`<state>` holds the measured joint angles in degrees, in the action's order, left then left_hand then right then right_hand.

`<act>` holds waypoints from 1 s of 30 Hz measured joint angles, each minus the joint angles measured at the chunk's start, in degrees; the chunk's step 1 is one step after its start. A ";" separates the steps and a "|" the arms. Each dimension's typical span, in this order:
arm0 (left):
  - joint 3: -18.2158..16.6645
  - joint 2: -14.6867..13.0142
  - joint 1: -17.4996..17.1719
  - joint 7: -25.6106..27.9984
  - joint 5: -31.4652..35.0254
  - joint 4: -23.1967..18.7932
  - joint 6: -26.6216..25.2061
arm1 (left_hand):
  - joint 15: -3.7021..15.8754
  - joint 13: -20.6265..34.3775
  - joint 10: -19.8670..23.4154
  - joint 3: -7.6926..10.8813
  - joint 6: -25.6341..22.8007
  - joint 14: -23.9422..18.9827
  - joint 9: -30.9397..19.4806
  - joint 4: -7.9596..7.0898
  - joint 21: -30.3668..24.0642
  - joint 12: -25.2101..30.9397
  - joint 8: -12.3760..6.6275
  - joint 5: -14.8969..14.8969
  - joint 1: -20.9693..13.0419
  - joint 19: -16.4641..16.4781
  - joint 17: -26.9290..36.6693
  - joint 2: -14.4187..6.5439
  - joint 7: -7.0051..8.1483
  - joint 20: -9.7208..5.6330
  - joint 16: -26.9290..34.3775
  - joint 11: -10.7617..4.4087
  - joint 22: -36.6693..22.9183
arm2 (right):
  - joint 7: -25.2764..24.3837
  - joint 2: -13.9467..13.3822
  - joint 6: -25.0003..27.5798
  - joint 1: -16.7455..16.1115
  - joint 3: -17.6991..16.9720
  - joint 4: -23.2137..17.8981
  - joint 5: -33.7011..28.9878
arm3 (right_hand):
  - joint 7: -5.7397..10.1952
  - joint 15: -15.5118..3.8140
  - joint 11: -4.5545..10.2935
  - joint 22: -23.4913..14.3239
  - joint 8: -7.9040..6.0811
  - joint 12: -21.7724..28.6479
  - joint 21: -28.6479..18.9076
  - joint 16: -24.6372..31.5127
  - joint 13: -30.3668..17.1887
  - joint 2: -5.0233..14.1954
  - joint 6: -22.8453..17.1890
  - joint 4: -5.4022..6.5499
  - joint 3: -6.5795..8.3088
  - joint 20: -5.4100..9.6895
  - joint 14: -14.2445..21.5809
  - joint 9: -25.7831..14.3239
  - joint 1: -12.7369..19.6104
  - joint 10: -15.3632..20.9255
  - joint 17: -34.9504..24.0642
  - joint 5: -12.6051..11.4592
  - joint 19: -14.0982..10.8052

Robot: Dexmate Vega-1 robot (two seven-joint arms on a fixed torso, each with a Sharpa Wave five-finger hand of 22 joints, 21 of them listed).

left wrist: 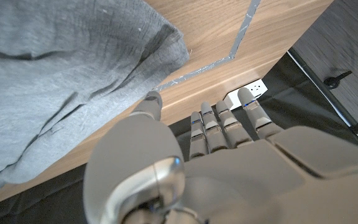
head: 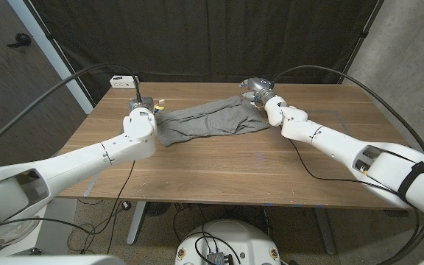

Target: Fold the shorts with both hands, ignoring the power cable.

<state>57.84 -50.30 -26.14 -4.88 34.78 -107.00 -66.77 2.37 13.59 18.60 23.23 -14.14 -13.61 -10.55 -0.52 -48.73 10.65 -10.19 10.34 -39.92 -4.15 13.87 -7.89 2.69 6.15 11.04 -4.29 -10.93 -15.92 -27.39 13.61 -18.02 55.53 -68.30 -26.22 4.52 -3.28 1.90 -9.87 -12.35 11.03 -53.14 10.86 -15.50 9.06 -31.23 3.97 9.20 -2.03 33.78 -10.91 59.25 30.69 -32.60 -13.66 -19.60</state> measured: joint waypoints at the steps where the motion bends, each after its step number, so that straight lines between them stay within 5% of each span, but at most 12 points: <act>1: -0.28 -0.08 -0.29 0.18 -0.05 -0.27 0.05 | 0.08 -0.03 -0.22 -0.33 0.10 0.10 0.00 -0.33 0.22 0.00 0.00 0.00 0.70 -0.29 -0.05 0.05 0.10 0.29 0.00 0.23 0.00 | -0.04 -0.35 -0.06 -0.49 -0.37 -0.70 0.07 | 0.00 0.04 -0.38 0.00 0.01 0.00 0.25 0.00 0.13 0.12 0.00 0.60 -0.12 0.31 -0.62 0.00 -0.96 -0.38 0.29 0.30 0.31; 12: -12.05 -2.26 -11.97 9.54 -5.88 -8.24 5.02 | -1.13 -1.05 -2.96 -3.46 3.31 1.92 0.16 -3.46 1.74 0.00 0.26 -0.43 7.37 -3.26 -0.81 1.45 0.80 1.42 0.00 1.32 0.27 | -1.26 -3.64 -3.43 -6.41 -5.05 -7.16 2.97 | -0.14 0.59 -1.54 0.29 1.56 -0.68 3.60 -0.28 1.33 1.23 2.83 4.20 -0.18 0.69 -6.51 0.00 -7.75 -4.86 2.94 1.02 4.78; 20: -20.43 -3.40 -20.02 14.44 -12.24 -12.38 10.44 | -3.10 -1.62 -7.34 -6.23 8.63 6.14 0.16 -5.80 4.07 0.00 0.28 -0.15 13.17 -5.51 -1.57 3.60 2.00 2.42 -0.25 2.56 0.27 | -1.54 -5.18 -6.49 -10.08 -7.76 -10.14 4.84 | 0.19 0.73 -1.81 0.29 2.09 -0.68 6.12 -0.71 2.20 1.19 6.20 4.76 0.39 1.71 -11.10 -0.01 -11.01 -8.61 5.01 1.42 7.03; 30: -25.07 -4.35 -25.28 17.67 -19.06 -14.77 17.06 | -3.39 -1.90 -8.80 -9.19 11.38 9.10 0.44 -5.59 5.76 0.00 0.28 0.52 16.48 -5.66 -2.16 6.93 2.13 3.39 -0.38 2.65 0.55 | -1.50 -6.45 -8.04 -13.83 -9.67 -13.04 5.08 | 0.29 0.92 -2.02 0.55 2.21 -0.68 8.04 -0.71 3.00 1.02 7.10 4.98 0.62 2.93 -14.38 -0.01 -12.99 -10.48 7.19 1.42 8.25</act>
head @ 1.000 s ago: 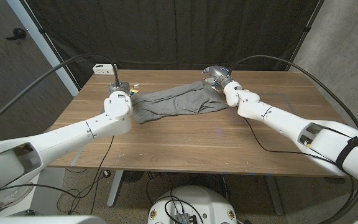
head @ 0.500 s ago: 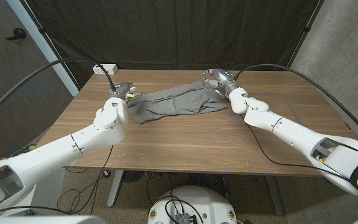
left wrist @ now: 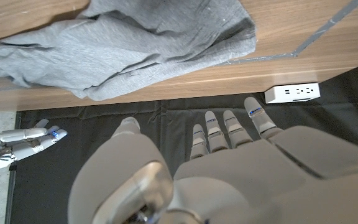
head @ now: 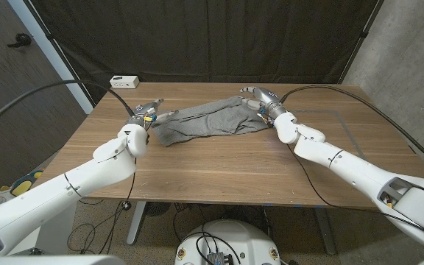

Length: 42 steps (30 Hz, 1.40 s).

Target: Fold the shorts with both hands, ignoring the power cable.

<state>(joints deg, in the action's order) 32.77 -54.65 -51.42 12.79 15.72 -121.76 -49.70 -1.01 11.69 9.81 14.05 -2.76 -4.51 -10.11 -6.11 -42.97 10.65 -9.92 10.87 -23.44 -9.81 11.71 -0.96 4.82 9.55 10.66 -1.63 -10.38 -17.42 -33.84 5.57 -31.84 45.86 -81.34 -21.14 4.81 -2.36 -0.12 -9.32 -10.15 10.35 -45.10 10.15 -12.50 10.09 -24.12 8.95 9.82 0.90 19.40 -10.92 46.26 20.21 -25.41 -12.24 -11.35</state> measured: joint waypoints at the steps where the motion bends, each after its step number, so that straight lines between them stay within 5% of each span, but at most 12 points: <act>1: -0.13 -0.08 -0.33 0.32 -0.55 -0.19 0.65 | -0.22 0.00 -0.23 -0.21 0.40 0.20 0.00 0.18 0.37 0.00 0.00 0.16 -0.07 -0.02 -0.14 0.55 0.03 0.10 -0.08 -0.23 0.00 | 0.08 -0.21 -0.15 -0.53 -0.24 -0.31 0.02 | 0.00 -0.03 -0.20 0.00 0.00 0.00 0.07 0.00 0.10 -0.01 0.00 0.00 0.00 0.16 -0.44 0.00 -0.22 -0.20 0.26 0.00 0.16; 15: 0.37 -0.73 -1.94 0.68 -2.09 -1.44 2.05 | -0.16 -0.52 -1.64 -2.48 1.91 1.98 0.00 1.99 1.79 0.45 -0.33 1.84 -1.36 -0.24 -0.89 5.08 0.47 0.93 -0.07 -0.41 -0.01 | 1.65 -1.11 -1.29 -3.41 -1.11 -1.77 0.15 | 0.00 0.00 -0.09 -0.01 0.00 0.00 1.91 -0.19 0.53 0.18 0.62 0.46 0.47 0.84 -2.44 0.00 -2.38 -0.48 2.04 0.00 1.44; 23: 3.38 -1.47 -0.88 -0.54 -0.44 -2.18 -0.09 | -0.66 -0.53 0.99 -3.46 -0.06 1.79 -0.01 4.95 2.59 1.66 -1.34 3.74 -5.20 -0.13 -1.34 8.41 -1.49 1.64 0.16 -0.48 -0.01 | 1.93 -1.32 -1.11 -4.61 -1.21 -2.19 -0.41 | -0.02 0.00 -0.22 -0.01 -0.25 0.26 2.31 0.05 0.79 0.48 0.59 0.22 0.72 0.84 -2.44 -0.01 -3.14 -0.34 2.66 0.00 1.43; 28: 5.41 -1.70 0.22 -1.47 1.38 -2.32 -1.74 | -0.73 -0.53 2.20 -3.83 -1.31 1.26 -0.01 7.04 2.93 1.89 -1.56 5.08 -9.03 -0.13 -1.34 9.19 -2.73 1.63 0.38 0.72 -0.01 | 2.08 -1.34 -1.09 -5.09 -1.21 -2.22 -0.58 | -0.22 0.00 -0.39 -0.01 -0.25 0.47 2.52 0.05 0.79 0.48 0.38 0.01 0.93 0.84 -2.43 0.00 -3.13 -0.13 3.10 0.00 1.43; 34: 7.45 -1.73 1.40 -3.23 5.44 -2.31 -4.81 | -0.58 -0.52 3.63 -4.07 -2.81 0.37 -0.15 9.00 2.92 2.29 -1.56 6.65 -12.87 1.35 -1.34 9.41 -4.23 2.21 0.61 0.30 -0.02 | 2.24 -1.35 -1.00 -5.66 -0.83 -2.06 -1.00 | -0.55 -0.03 0.57 -0.02 -0.96 0.91 3.27 0.27 1.14 0.47 -1.90 -0.74 2.14 1.27 -1.96 0.27 -3.13 1.45 4.74 0.00 0.99; 42: 10.90 -1.38 3.42 -4.89 9.54 -1.48 -6.79 | -0.02 -0.52 6.30 -4.63 -5.49 -0.66 -0.17 10.29 3.31 3.11 -2.01 8.12 -15.30 2.66 -1.33 9.61 -3.96 2.33 0.61 -0.74 -0.17 | 2.65 -1.18 -0.81 -5.84 -0.15 -1.43 -1.74 | -0.64 -0.06 0.43 -0.02 -1.53 1.32 3.84 0.71 1.32 0.48 -4.17 -1.48 3.30 1.35 -0.79 0.27 -3.13 2.94 6.52 0.00 0.27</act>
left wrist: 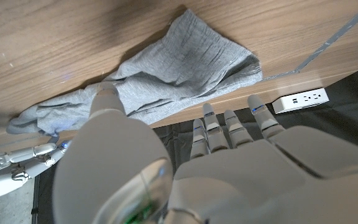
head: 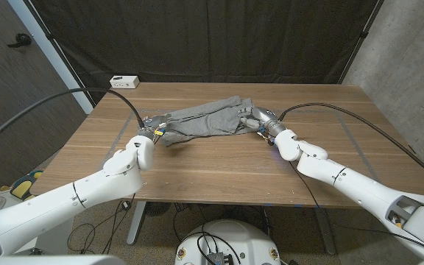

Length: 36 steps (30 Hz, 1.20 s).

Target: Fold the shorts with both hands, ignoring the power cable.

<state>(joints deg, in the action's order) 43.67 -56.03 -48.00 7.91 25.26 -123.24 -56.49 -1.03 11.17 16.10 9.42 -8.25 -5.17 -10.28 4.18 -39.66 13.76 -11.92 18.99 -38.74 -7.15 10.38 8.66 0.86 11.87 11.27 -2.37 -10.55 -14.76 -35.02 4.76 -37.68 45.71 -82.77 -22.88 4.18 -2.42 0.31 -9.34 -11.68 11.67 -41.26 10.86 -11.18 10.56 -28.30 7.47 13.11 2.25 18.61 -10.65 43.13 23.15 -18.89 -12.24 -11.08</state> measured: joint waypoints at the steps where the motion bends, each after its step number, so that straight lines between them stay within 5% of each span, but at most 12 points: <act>1: 0.00 0.00 0.00 -0.34 0.78 0.00 -0.24 | 0.11 0.00 0.35 -0.19 -0.56 -0.11 0.00 0.18 0.04 0.03 0.00 0.11 -0.54 0.00 0.00 0.10 0.04 0.00 0.00 -0.08 0.00 | 0.00 0.09 0.00 -0.02 0.16 0.16 0.00 | -0.10 -0.02 -0.02 0.00 0.00 0.00 0.00 0.00 0.00 0.00 -0.12 0.00 0.00 0.00 0.16 0.00 0.00 0.02 0.22 0.00 0.00; 13: 5.96 1.34 3.28 -3.96 8.69 2.26 -2.60 | 1.34 -0.09 4.62 -1.28 -6.46 -1.96 0.00 1.76 0.25 0.89 -0.88 1.58 -4.31 2.16 -0.26 -0.38 0.90 -0.94 0.44 -2.32 0.01 | 0.60 0.80 0.22 -0.03 0.97 1.69 -0.35 | -0.80 0.07 -0.21 0.00 0.00 0.00 0.89 0.00 0.26 0.00 -1.80 -0.47 1.43 0.02 1.47 -0.01 0.00 1.43 2.02 0.00 -1.25; 25: 11.00 3.37 6.79 -10.28 17.13 5.96 -4.29 | 3.00 -0.09 8.89 -2.04 -11.46 -4.44 -0.27 2.52 0.68 1.55 -1.54 2.02 -7.42 4.11 -0.25 -1.44 5.47 -2.27 0.79 -4.24 -0.27 | 1.10 1.43 -0.25 0.28 1.31 3.25 0.39 | -1.10 -0.13 -0.31 0.03 0.00 0.00 1.34 0.45 0.26 0.00 -2.73 -0.67 2.04 -0.20 1.67 -0.01 0.01 2.15 2.94 0.00 -1.63; 36: 12.77 5.51 8.17 -14.19 23.00 9.64 -4.09 | 3.28 -0.10 13.92 -1.55 -16.31 -7.41 -0.21 3.02 0.67 2.00 -1.54 2.54 -11.03 6.03 -0.25 -4.19 6.86 -4.66 1.33 -6.56 -0.26 | 1.34 2.19 -1.12 0.93 1.77 5.03 1.30 | -1.40 0.06 -0.20 0.15 0.00 0.00 1.91 0.45 0.25 -0.06 -3.04 -0.61 2.89 0.21 2.09 -0.01 -0.53 2.66 3.92 0.00 -1.84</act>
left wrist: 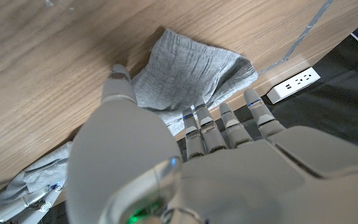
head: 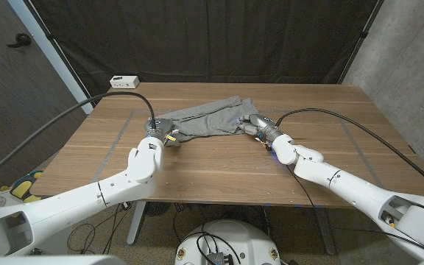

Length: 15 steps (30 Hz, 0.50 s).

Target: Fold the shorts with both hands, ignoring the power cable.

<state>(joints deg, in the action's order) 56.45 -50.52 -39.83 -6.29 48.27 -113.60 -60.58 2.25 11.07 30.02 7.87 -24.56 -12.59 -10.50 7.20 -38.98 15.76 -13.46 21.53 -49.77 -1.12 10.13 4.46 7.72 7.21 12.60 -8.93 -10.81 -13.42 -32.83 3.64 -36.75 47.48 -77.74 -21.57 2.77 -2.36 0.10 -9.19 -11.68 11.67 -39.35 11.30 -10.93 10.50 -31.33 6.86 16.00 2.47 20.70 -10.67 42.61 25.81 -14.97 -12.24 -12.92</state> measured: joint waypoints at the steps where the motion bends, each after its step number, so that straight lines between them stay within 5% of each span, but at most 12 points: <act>1: 0.18 0.26 0.14 -0.31 0.65 0.45 0.12 | 0.05 0.00 0.74 0.31 -0.78 -0.57 0.05 0.31 0.00 0.00 0.00 0.27 -1.00 0.30 0.00 -0.58 0.20 -0.30 0.00 -0.29 0.00 | 0.04 0.06 -0.08 0.07 0.05 0.18 0.11 | 0.00 -0.10 -0.02 -0.01 0.00 0.00 0.09 0.00 0.00 0.00 0.00 -0.06 0.06 -0.01 0.10 0.00 0.00 0.02 0.08 0.00 -0.01; 7: 0.58 1.73 0.36 -1.38 3.59 2.76 1.10 | 0.06 -0.01 4.61 2.47 -4.71 -2.96 0.11 1.53 0.00 0.12 -0.31 -0.48 -5.78 1.55 -0.28 -4.12 0.56 -1.49 0.34 -0.63 0.00 | 0.25 0.33 -0.29 0.31 0.29 0.99 0.47 | -0.31 -0.09 -0.20 -0.03 0.00 0.00 0.40 0.00 0.00 0.00 -0.31 0.17 0.30 -0.02 0.09 0.00 0.00 0.20 0.35 0.00 -0.01; 15: 0.58 2.80 0.20 -1.14 6.58 4.40 2.81 | 0.13 -0.01 12.07 7.34 -16.48 -7.72 -0.01 2.62 -0.91 0.44 -1.85 -6.51 -14.84 4.43 -0.28 -9.30 0.69 -2.52 0.40 -1.52 -0.27 | 0.44 0.45 -0.36 0.80 0.80 1.86 0.63 | -0.73 -0.25 -1.03 -0.05 -0.40 0.30 0.86 0.78 -0.02 -0.01 -4.43 0.09 1.80 0.67 3.33 0.00 -0.91 1.85 1.97 0.44 -1.56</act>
<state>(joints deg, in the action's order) 57.03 -47.73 -39.63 -7.43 54.85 -109.20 -57.77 2.38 11.06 42.09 15.21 -41.04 -20.30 -10.51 9.82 -39.89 16.20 -15.32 15.02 -64.61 3.31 9.85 -4.84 8.41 4.69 12.99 -10.45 -11.08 -12.98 -32.38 3.28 -35.95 48.28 -75.88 -20.94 2.04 -2.61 -0.92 -9.23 -12.08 11.97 -38.48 12.09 -10.95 10.49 -35.76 6.96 17.80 3.14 24.03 -10.67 41.70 27.66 -13.00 -11.80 -14.48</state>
